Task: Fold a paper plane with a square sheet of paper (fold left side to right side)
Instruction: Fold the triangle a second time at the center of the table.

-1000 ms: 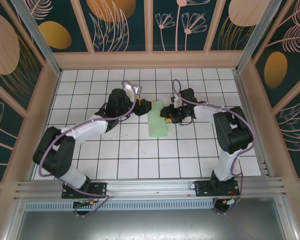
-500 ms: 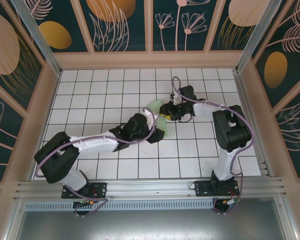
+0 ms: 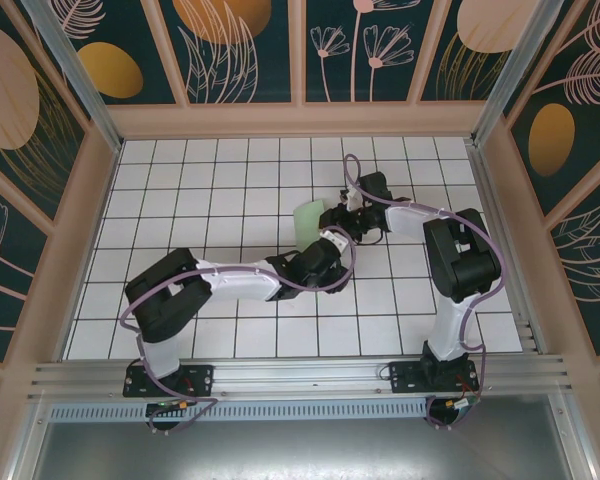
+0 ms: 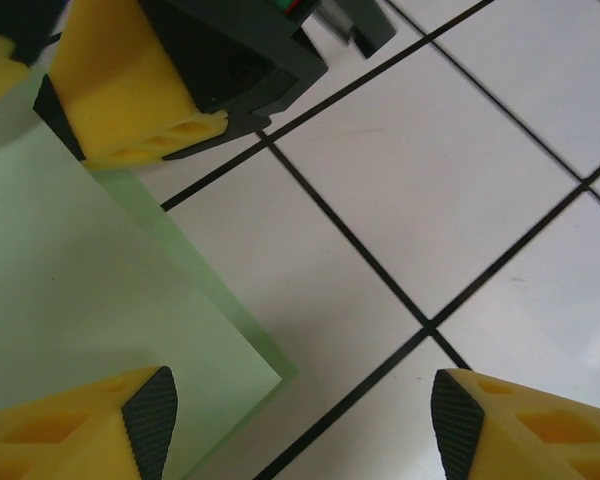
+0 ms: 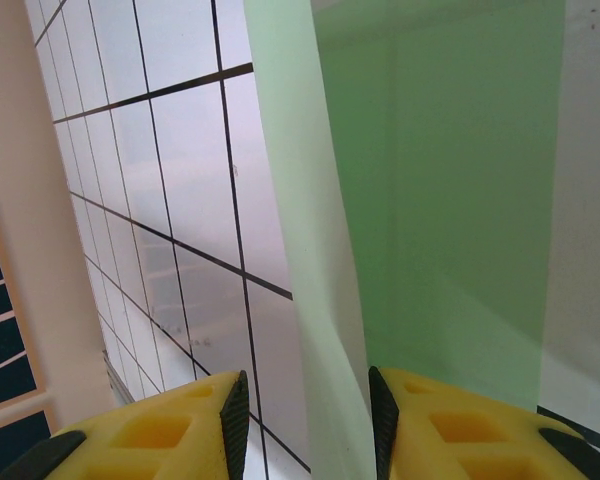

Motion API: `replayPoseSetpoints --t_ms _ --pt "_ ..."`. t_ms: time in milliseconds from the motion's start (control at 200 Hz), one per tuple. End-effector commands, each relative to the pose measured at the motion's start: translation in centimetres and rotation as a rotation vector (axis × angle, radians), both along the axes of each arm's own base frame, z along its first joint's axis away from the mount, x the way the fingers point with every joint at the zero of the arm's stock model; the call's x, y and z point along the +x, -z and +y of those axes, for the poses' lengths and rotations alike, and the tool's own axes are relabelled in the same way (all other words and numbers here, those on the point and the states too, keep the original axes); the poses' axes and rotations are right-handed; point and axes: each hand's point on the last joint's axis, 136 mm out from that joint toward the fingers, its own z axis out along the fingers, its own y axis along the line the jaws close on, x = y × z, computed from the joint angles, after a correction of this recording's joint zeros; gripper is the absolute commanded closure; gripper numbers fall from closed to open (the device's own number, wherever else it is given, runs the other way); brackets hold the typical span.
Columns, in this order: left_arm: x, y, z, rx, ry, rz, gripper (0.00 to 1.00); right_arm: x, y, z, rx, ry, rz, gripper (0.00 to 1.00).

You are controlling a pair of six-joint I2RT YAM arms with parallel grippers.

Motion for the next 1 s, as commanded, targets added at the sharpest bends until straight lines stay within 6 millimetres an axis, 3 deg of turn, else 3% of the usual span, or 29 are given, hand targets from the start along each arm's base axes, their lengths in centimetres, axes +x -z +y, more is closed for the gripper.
replayPoseSetpoints --t_ms 0,280,636,996 --pt "1.0 1.3 1.7 0.141 -0.069 -0.047 0.29 0.6 -0.4 0.5 0.009 0.000 0.004 0.60" --pt "2.5 1.1 2.3 0.249 -0.092 -0.129 0.31 0.5 -0.3 0.6 0.009 -0.002 0.008 0.60" --pt "1.9 -0.3 1.9 0.198 -0.055 -0.129 0.64 0.6 0.0 0.2 -0.029 -0.003 0.002 0.60" --pt "1.2 -1.7 1.7 0.129 -0.042 -0.109 0.83 1.1 -0.3 -0.3 -0.063 -0.001 -0.027 0.60"
